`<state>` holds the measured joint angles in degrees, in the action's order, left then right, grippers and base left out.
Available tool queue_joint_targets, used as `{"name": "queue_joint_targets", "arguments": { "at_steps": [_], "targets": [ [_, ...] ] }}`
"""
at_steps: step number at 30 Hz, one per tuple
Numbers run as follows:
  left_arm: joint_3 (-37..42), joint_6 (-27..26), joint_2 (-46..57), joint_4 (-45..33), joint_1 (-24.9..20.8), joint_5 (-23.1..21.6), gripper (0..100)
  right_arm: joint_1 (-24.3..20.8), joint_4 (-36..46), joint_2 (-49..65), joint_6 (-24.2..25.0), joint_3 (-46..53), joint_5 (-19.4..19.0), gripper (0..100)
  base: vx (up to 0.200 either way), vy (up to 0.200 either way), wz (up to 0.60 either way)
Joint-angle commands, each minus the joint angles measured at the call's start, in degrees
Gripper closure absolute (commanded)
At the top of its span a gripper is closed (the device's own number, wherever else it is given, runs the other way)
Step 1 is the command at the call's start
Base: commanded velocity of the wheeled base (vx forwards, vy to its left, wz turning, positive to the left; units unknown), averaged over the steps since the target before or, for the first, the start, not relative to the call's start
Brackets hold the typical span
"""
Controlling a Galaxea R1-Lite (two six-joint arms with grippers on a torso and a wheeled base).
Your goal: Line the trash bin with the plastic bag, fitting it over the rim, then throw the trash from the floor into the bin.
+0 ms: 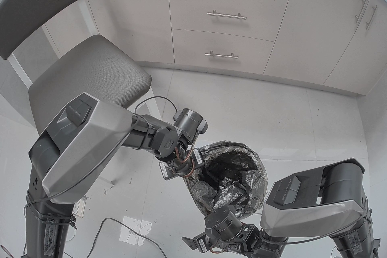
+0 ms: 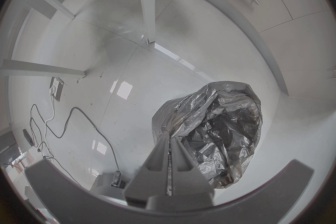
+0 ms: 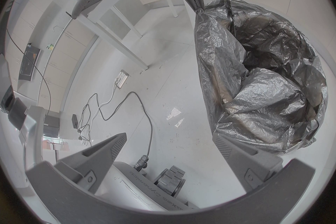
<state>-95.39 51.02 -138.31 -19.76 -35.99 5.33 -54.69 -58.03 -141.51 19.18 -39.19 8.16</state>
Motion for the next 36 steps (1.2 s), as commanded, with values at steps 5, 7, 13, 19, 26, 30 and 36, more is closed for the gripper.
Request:
{"name": "queue_joint_targets", "arguments": {
  "at_steps": [5, 7, 13, 19, 26, 30, 36],
  "targets": [
    [0.1, -0.4, -0.4, -0.2, -0.1, 0.5, 100, -0.1, -0.1, 1.4, -0.1, 0.5, 0.0, 0, 0.000, 0.000, 0.00],
    [0.3, -0.4, -0.4, -0.1, -0.1, 0.5, 100, -0.1, 0.2, 2.5, -0.1, 0.8, 0.0, 0, 0.000, 0.000, 0.00],
    [1.3, -0.2, 0.0, 0.0, -0.4, 0.0, 100, -2.8, -0.4, 9.4, -0.2, 8.0, 0.0, 0, 0.000, 0.000, 0.00],
    [2.7, -0.2, 1.4, 0.2, -0.8, 0.1, 100, -0.9, -2.2, 15.2, -0.1, 13.0, -0.7, 0, 0.000, 0.000, 0.00],
    [3.3, -0.3, 3.3, 0.3, -0.9, 0.6, 100, 4.3, -10.6, 15.4, 0.9, 15.9, -0.9, 0, 0.000, 0.000, 0.00],
    [3.4, 0.0, 3.4, 0.2, -2.2, 1.7, 100, 10.4, -18.6, 15.1, 1.0, 18.4, -1.2, 0, 0.000, 0.000, 0.00],
    [3.5, 0.0, 3.1, -0.2, -2.7, 2.2, 0, 14.4, -22.0, 14.9, 1.1, 19.3, -4.5, 0, 0.000, 0.000, 0.00]
  ]
}}
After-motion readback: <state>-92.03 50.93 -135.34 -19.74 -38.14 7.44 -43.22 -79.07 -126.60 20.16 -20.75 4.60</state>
